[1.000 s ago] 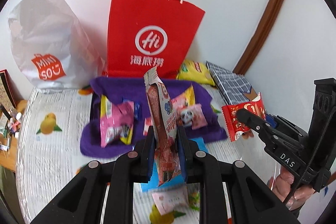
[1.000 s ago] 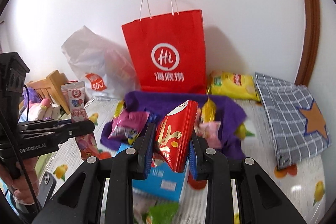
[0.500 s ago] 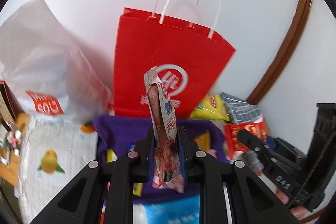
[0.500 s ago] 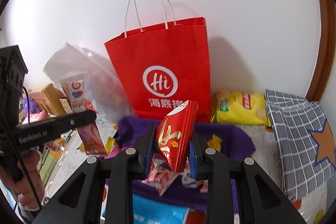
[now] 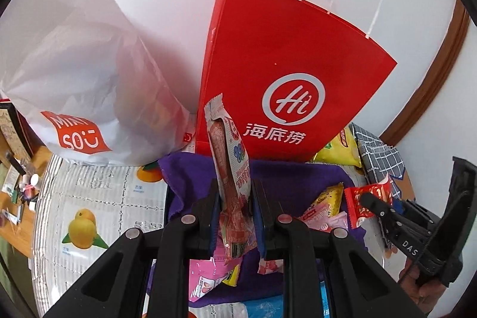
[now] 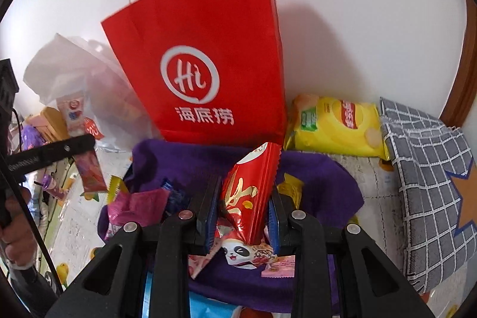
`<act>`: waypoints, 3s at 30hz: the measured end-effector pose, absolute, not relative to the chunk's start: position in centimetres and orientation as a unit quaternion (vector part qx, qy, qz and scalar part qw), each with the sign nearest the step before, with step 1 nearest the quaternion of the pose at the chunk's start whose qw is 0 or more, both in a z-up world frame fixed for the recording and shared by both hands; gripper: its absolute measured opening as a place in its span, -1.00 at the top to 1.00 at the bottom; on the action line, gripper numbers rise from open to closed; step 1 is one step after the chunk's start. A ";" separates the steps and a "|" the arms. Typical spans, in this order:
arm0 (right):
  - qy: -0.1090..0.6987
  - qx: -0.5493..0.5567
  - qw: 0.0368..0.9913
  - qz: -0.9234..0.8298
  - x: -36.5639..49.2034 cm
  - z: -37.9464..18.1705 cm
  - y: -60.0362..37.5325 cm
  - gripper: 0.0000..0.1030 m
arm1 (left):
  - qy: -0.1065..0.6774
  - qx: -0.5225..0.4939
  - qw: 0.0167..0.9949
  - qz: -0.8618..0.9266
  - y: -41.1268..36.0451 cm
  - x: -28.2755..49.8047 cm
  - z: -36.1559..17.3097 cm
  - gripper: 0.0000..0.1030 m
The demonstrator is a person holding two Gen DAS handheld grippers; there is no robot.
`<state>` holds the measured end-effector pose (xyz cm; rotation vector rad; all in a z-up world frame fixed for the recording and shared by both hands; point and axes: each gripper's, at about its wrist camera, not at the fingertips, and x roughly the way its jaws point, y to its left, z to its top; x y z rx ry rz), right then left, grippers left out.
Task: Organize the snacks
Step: 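Carry the red packet with the right tool while the left tool carries the pink packet over the towel, then lower the red packet onto the purple towel and open the right tool, then lower the pink stick packet onto the towel and open the left tool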
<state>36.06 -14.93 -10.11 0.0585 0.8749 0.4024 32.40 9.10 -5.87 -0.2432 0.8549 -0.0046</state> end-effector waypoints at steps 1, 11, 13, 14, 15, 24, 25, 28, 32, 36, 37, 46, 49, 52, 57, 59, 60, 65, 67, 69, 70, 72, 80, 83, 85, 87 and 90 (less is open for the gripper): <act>0.425 0.029 0.885 0.190 36.2 -10.4 -15.0 0.45 | 0.415 -0.118 0.902 0.000 9.1 32.5 -6.0 0.64; 0.440 0.024 0.874 0.204 36.1 -11.0 -13.9 0.45 | 0.417 -0.115 0.901 -0.017 8.0 32.3 -5.7 0.64; 0.443 0.018 0.872 0.209 36.1 -11.1 -13.5 0.45 | 0.419 -0.112 0.901 -0.019 7.7 32.3 -5.7 0.63; 0.445 0.014 0.870 0.211 36.0 -11.3 -13.3 0.45 | 0.420 -0.111 0.901 -0.019 7.7 32.3 -5.7 0.64; 0.447 0.013 0.869 0.212 36.0 -11.5 -13.1 0.45 | 0.420 -0.110 0.901 -0.019 7.6 32.3 -5.7 0.64; 0.470 -0.006 0.855 0.221 35.8 -12.8 -11.7 0.45 | 0.421 -0.109 0.900 -0.020 7.5 32.2 -5.7 0.64; 0.473 -0.007 0.853 0.221 35.8 -12.9 -11.6 0.45 | 0.422 -0.109 0.900 -0.020 7.5 32.2 -5.7 0.64; 0.474 -0.011 0.851 0.224 35.7 -13.0 -11.4 0.45 | 0.421 -0.107 0.901 -0.021 7.4 32.2 -5.6 0.64; 0.476 -0.013 0.851 0.224 35.7 -13.2 -11.3 0.44 | 0.422 -0.106 0.900 -0.020 7.3 32.2 -5.7 0.63; 0.475 -0.015 0.851 0.223 35.6 -13.2 -11.2 0.44 | 0.422 -0.104 0.900 -0.022 7.3 32.2 -5.8 0.63; 0.475 -0.016 0.851 0.223 35.6 -13.2 -11.2 0.44 | 0.422 -0.104 0.900 -0.022 7.3 32.3 -5.8 0.63; 0.480 -0.018 0.846 0.233 35.7 -13.5 -10.8 0.44 | 0.422 -0.103 0.900 -0.021 7.2 32.2 -5.9 0.63; 0.483 -0.021 0.844 0.231 35.7 -13.8 -10.6 0.44 | 0.423 -0.103 0.900 -0.021 7.2 32.2 -5.8 0.63; 0.484 -0.026 0.843 0.233 35.6 -13.9 -10.3 0.44 | 0.421 -0.100 0.901 -0.023 7.1 32.1 -5.7 0.63; 0.485 -0.031 0.842 0.235 35.5 -14.0 -10.0 0.44 | 0.423 -0.099 0.901 -0.024 7.0 32.1 -5.7 0.63; 0.486 -0.034 0.841 0.234 35.6 -14.1 -9.8 0.44 | 0.422 -0.099 0.901 -0.025 7.0 32.1 -5.7 0.63; 0.488 -0.033 0.840 0.234 35.6 -14.1 -9.8 0.44 | 0.422 -0.100 0.901 -0.023 7.1 32.1 -5.7 0.63; 0.493 -0.035 0.838 0.233 35.7 -14.4 -9.7 0.44 | 0.424 -0.101 0.900 -0.022 7.2 32.2 -5.8 0.63; 0.494 -0.037 0.837 0.234 35.8 -14.5 -9.6 0.43 | 0.423 -0.101 0.900 -0.023 7.2 32.2 -5.8 0.63; 0.496 -0.038 0.836 0.233 35.8 -14.6 -9.6 0.43 | 0.424 -0.101 0.900 -0.022 7.2 32.2 -5.9 0.63; 0.496 -0.039 0.836 0.232 35.9 -14.7 -9.6 0.42 | 0.424 -0.101 0.900 -0.022 7.1 32.2 -5.9 0.63; 0.497 -0.040 0.835 0.232 35.9 -14.7 -9.5 0.42 | 0.424 -0.099 0.900 -0.023 7.0 32.2 -5.9 0.63; 0.491 -0.044 0.839 0.232 35.8 -14.2 -9.7 0.41 | 0.426 -0.097 0.899 -0.025 6.8 32.2 -5.9 0.63; 0.485 -0.042 0.843 0.229 35.7 -13.6 -10.1 0.41 | 0.428 -0.095 0.898 -0.026 6.7 32.3 -6.0 0.63; 0.478 -0.040 0.847 0.227 35.5 -12.9 -10.6 0.41 | 0.432 -0.095 0.896 -0.027 6.7 32.4 -6.2 0.62; 0.468 -0.038 0.855 0.221 35.3 -12.1 -11.2 0.41 | 0.439 -0.094 0.893 -0.029 6.5 32.6 -6.5 0.62; 0.454 -0.031 0.864 0.215 35.1 -10.9 -12.2 0.41 | 0.449 -0.090 0.888 -0.033 6.0 33.0 -7.2 0.62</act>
